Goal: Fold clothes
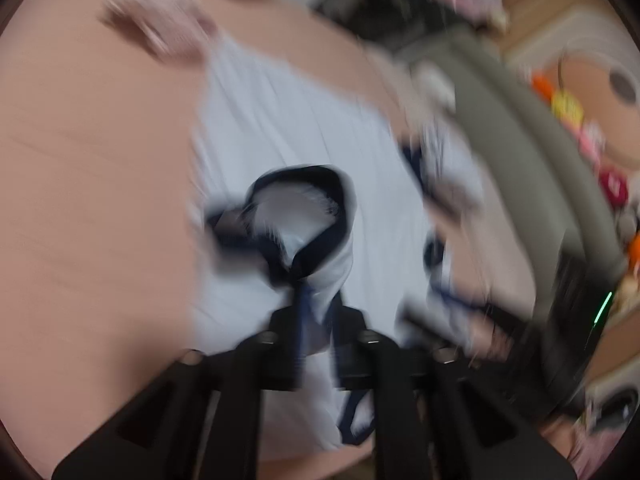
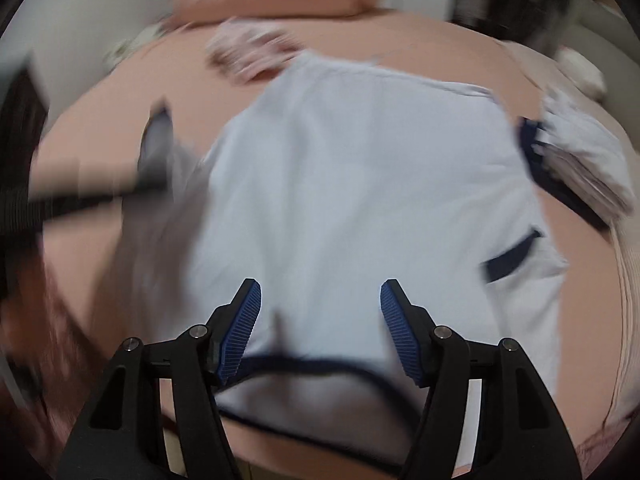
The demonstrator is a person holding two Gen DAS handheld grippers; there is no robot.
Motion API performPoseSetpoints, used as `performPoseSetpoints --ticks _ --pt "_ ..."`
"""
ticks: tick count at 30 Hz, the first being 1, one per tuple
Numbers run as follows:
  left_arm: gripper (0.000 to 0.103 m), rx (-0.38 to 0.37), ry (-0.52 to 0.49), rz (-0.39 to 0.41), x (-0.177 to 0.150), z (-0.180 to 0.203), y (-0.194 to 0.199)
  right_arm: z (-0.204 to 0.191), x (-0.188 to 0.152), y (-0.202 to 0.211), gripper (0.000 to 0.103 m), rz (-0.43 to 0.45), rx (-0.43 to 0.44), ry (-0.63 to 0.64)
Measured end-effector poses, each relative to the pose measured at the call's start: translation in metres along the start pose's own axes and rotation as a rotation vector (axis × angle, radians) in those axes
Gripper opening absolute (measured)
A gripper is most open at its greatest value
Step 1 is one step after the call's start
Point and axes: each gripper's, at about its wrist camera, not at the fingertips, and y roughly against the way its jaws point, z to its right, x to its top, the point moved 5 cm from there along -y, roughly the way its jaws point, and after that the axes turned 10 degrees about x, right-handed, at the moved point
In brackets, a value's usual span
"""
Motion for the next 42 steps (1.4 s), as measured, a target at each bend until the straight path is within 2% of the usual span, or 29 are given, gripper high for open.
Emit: performPoseSetpoints --ticks 3,4,5,6,7,9,11,13,14,16,18,20,22,24,26,30,32,34,36,39,42 --pt "0.048 0.001 -0.023 -0.021 -0.010 0.006 0.002 0.012 0.008 0.001 0.064 0.001 0.016 -0.067" --pt "0.057 -0.032 0.007 0.000 -0.006 0.003 0.009 0.008 0.009 0.004 0.064 0.008 0.025 -0.067" --pt "0.058 -0.052 0.042 0.038 -0.001 -0.003 0.018 0.001 0.011 0.006 0.064 0.015 0.038 -0.059" --pt "0.058 -0.027 0.070 0.076 0.000 -0.012 0.029 -0.005 0.013 0.006 0.064 0.018 0.056 -0.046" --pt "0.056 0.026 0.094 0.108 -0.001 -0.022 0.039 -0.011 0.015 0.004 0.064 0.017 0.067 -0.029" --pt "0.039 0.121 0.131 0.128 -0.001 -0.041 0.045 -0.023 0.021 -0.006 0.064 0.006 0.073 0.011" --pt "0.028 0.164 0.165 0.088 -0.003 -0.056 0.037 -0.037 0.026 -0.017 0.064 -0.009 0.096 0.047" --pt "0.022 0.252 0.142 0.055 -0.009 -0.059 0.030 -0.052 0.029 -0.030 0.064 -0.032 0.110 0.088" --pt "0.021 0.291 0.124 0.041 -0.011 -0.059 0.027 -0.059 0.029 -0.042 0.063 -0.053 0.089 0.117" --pt "0.021 0.312 0.081 0.003 -0.021 -0.056 0.024 -0.060 0.028 -0.061 0.062 -0.088 0.013 0.146" --pt "0.021 0.341 0.041 -0.033 -0.030 -0.051 0.021 -0.044 0.029 -0.074 0.062 -0.093 -0.048 0.097" --pt "0.021 0.393 -0.026 -0.053 -0.040 -0.044 0.021 -0.026 0.030 -0.076 0.062 -0.081 -0.040 0.010" --pt "0.021 0.387 -0.051 -0.064 -0.044 -0.038 0.028 -0.012 0.031 -0.073 0.062 -0.065 -0.021 -0.064" --pt "0.021 0.348 -0.029 -0.043 -0.037 -0.036 0.035 -0.010 0.030 -0.064 0.062 -0.044 -0.034 -0.061" --pt "0.021 0.338 -0.020 -0.005 -0.020 -0.036 0.041 -0.009 0.031 -0.049 0.062 -0.006 -0.043 -0.058" --pt "0.021 0.372 -0.095 0.040 0.022 -0.032 0.035 -0.008 0.041 -0.030 0.063 0.039 -0.003 -0.083" --pt "0.021 0.353 -0.126 0.040 0.038 -0.033 0.023 -0.011 0.050 -0.028 0.063 0.045 -0.007 -0.059" --pt "0.022 0.317 -0.115 0.027 0.047 -0.035 0.012 -0.014 0.061 -0.031 0.063 0.046 -0.004 -0.041" --pt "0.022 0.277 -0.090 0.031 0.047 -0.039 0.010 -0.016 0.071 -0.043 0.063 0.015 0.034 -0.023" --pt "0.022 0.266 -0.094 0.031 0.044 -0.040 0.006 -0.027 0.073 -0.068 0.063 -0.086 0.113 0.060" --pt "0.022 0.277 -0.105 -0.027 0.038 -0.046 -0.006 -0.042 0.070 -0.088 0.063 -0.169 0.177 0.140"
